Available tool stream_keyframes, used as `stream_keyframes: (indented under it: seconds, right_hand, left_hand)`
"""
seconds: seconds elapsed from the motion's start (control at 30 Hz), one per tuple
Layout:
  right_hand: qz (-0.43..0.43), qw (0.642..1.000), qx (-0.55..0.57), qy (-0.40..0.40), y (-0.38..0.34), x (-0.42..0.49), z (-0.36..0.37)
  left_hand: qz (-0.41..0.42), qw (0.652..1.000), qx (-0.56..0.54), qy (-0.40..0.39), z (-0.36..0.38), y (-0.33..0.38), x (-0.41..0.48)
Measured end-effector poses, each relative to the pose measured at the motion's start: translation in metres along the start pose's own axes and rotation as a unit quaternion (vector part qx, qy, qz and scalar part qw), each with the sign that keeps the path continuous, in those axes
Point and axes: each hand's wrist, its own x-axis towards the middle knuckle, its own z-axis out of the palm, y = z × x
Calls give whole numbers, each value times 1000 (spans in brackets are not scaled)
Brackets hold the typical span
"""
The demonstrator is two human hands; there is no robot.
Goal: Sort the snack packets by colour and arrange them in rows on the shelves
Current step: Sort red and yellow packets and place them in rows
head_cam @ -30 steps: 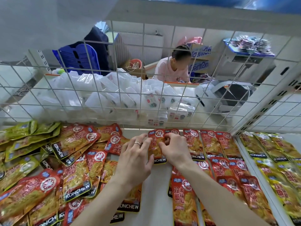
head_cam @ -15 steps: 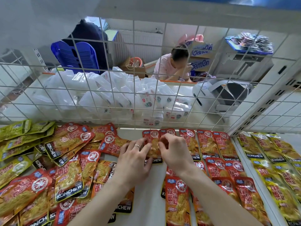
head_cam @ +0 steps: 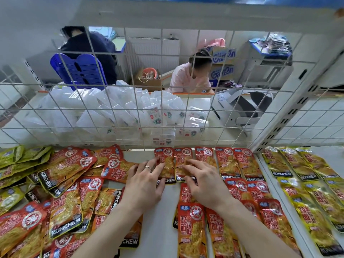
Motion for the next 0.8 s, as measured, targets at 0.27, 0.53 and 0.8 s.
stream_keyframes:
  seconds: [0.27, 0.53, 0.8]
  right_hand:
    - [10, 999, 16, 48, 10, -23, -8]
    - [-14, 999, -15, 28, 4, -63, -5]
    - [-27, 999, 12, -14, 2, -68, -8]
  left_hand:
    - [32, 997, -62, 41, -14, 21, -27]
    - [60, 996, -51, 48, -3, 55, -83]
    - [55, 995, -42, 71, 6, 64, -96]
